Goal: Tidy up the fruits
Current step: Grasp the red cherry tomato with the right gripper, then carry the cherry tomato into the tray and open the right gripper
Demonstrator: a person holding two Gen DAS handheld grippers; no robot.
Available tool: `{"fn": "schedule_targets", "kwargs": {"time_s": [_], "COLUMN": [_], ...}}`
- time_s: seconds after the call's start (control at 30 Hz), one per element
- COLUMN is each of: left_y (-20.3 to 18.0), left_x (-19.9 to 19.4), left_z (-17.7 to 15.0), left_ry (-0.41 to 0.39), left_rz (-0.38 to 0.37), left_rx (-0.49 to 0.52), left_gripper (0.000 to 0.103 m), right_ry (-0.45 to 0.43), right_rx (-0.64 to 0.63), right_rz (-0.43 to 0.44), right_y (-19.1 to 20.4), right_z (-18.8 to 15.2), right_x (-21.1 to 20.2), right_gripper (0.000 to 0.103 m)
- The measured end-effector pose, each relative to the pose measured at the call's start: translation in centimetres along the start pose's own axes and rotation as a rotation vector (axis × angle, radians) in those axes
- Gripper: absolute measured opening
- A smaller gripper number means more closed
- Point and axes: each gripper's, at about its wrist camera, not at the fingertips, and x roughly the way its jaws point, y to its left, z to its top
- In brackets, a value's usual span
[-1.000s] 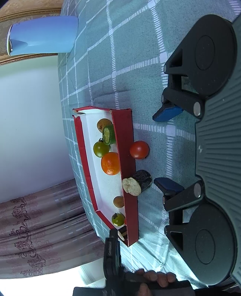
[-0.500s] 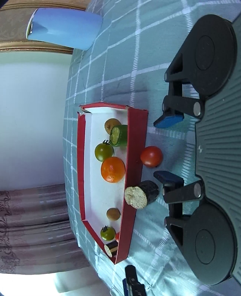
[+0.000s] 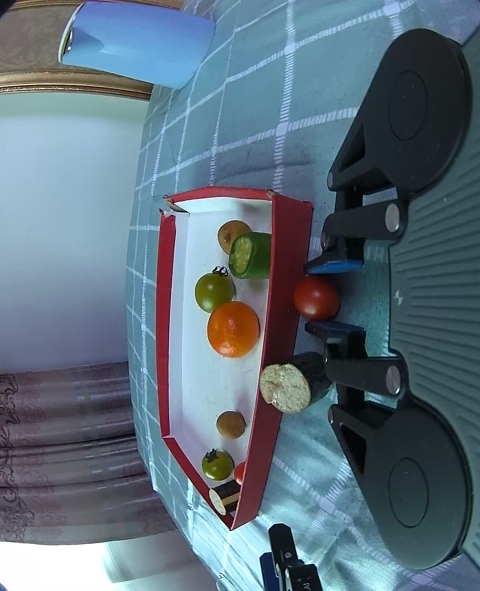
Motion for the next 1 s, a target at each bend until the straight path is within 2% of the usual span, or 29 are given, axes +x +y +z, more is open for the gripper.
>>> {"fn": "schedule_targets", "kwargs": {"time_s": [0.27, 0.53, 0.67, 0.83, 1.0], "left_y": [0.0, 0.0, 0.0, 0.1, 0.0], "left_x": [-0.2, -0.2, -0.2, -0.1, 0.1], "left_z": [-0.1, 0.0, -0.1, -0.1, -0.1], "left_ry": [-0.011, -0.012, -0.009, -0.003, 0.006], "left_rz": [0.002, 0.004, 0.003, -0.001, 0.005], "left_rx": [0.0, 0.003, 0.003, 0.004, 0.012], "left_gripper": [0.057, 0.057, 0.057, 0.057, 0.057], "right_ry": [-0.009, -0.107, -0.086, -0.047, -0.078], "right_rx": [-0.001, -0.01, 0.009, 0.039, 0.082], "right_rz": [-0.006, 0.019, 0.036, 0.01, 0.028], "right_y": [0.3, 1.0, 0.6, -0.1, -1.1], "right_z": [0.1, 3.3, 4.7, 4.8, 4.1], "right_x": [-0.2, -2.2, -0.7, 1.3, 0.4], "right_gripper": [0.025, 0.025, 0.025, 0.025, 0.026]}}
